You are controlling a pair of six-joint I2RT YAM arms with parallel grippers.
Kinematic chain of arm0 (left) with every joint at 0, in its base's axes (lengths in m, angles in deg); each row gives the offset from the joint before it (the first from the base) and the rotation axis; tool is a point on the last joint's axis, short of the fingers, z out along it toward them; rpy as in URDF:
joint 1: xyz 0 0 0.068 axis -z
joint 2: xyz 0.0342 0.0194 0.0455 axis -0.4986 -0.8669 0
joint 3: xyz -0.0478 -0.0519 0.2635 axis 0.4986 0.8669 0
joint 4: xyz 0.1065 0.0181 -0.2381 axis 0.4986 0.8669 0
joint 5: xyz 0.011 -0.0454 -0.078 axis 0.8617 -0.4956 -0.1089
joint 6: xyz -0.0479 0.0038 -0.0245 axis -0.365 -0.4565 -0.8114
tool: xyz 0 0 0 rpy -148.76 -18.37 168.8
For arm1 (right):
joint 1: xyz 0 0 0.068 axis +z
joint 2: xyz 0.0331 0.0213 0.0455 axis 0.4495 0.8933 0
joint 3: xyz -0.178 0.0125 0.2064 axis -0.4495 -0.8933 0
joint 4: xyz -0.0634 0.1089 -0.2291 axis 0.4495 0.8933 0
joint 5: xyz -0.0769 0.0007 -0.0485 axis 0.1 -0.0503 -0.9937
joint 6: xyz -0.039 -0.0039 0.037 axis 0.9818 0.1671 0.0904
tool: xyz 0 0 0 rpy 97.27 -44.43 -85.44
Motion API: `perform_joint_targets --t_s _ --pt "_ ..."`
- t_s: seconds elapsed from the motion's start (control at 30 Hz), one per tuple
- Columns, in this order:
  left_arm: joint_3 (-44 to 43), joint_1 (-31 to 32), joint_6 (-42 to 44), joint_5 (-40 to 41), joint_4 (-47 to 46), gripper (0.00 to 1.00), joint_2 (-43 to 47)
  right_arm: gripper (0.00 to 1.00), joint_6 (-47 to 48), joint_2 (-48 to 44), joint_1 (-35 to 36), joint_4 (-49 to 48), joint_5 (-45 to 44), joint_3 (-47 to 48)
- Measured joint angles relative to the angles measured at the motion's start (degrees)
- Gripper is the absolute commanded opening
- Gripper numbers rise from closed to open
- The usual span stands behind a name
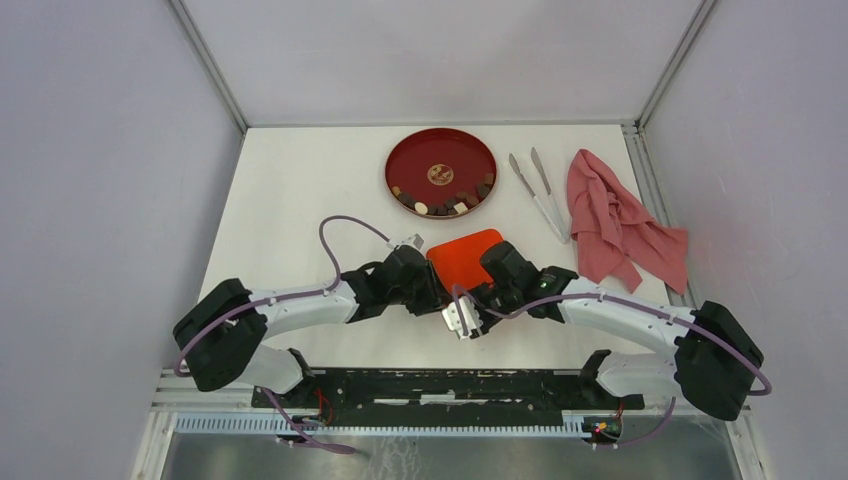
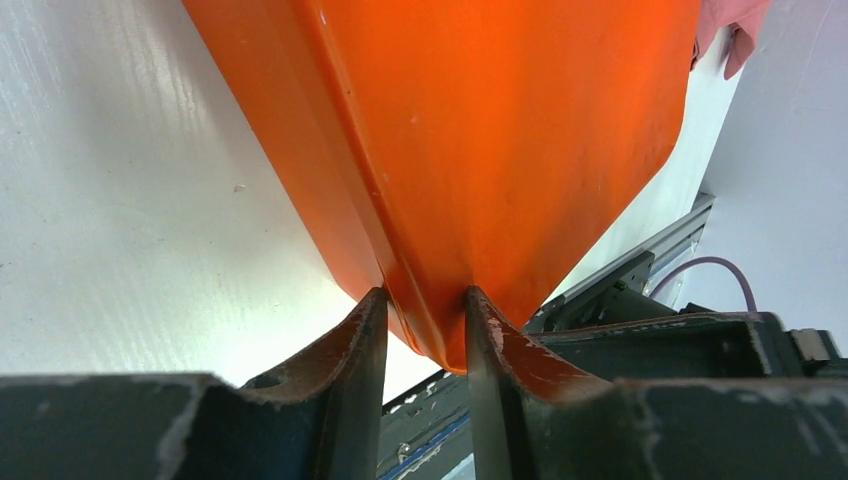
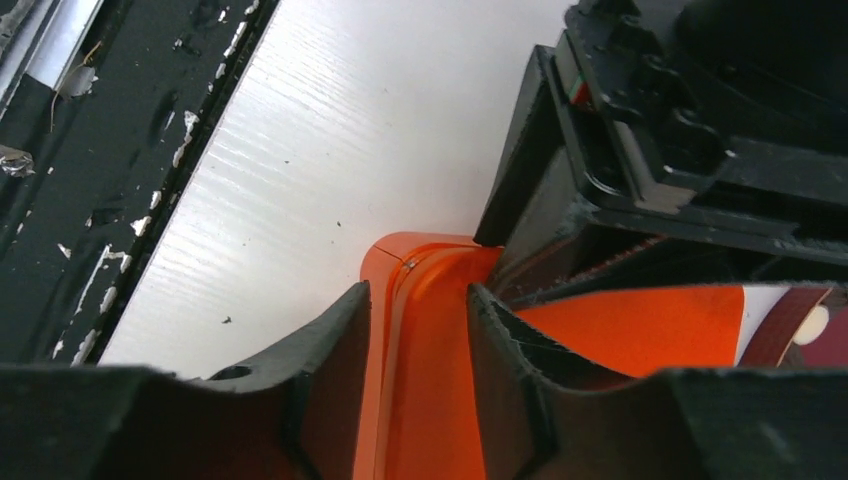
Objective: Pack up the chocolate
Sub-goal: Adjust the packing box at the center of the board.
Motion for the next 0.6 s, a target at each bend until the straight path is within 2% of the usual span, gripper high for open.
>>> perform_joint_targets --t_s 0.13,0.27,0.3,0.47,0.53,0.6 --pt "-0.68 0.04 0.0 -0.07 -0.15 0.34 -0.79 0.57 -0.5 -0.35 -1.05 1.68 0.02 1.01" --pt "-0.74 0.04 0.0 -0.2 -0.52 0.34 -1.01 0.54 -0.87 -1.33 0.72 -0.61 -3.78 -2.45" --pt "-0.76 0.04 0.0 -0.22 -0.5 0.34 -1.01 0.5 -1.07 -1.81 1.4 -1.46 -5.38 -2.99" --pt "-0.92 0.02 -0.02 -0.57 -0.68 0.31 -1.36 0.17 -0.72 -3.02 5.07 -6.51 -12.68 -5.38" --pt "-0.92 -0.13 0.0 -0.83 -0.96 0.29 -1.49 0.09 -1.11 -3.5 7.19 -7.26 -15.26 -5.81" --pt "-0.92 -0.2 -0.02 -0.81 -1.09 0.26 -1.55 0.05 -1.49 -3.69 8.57 -7.67 -17.55 -6.01"
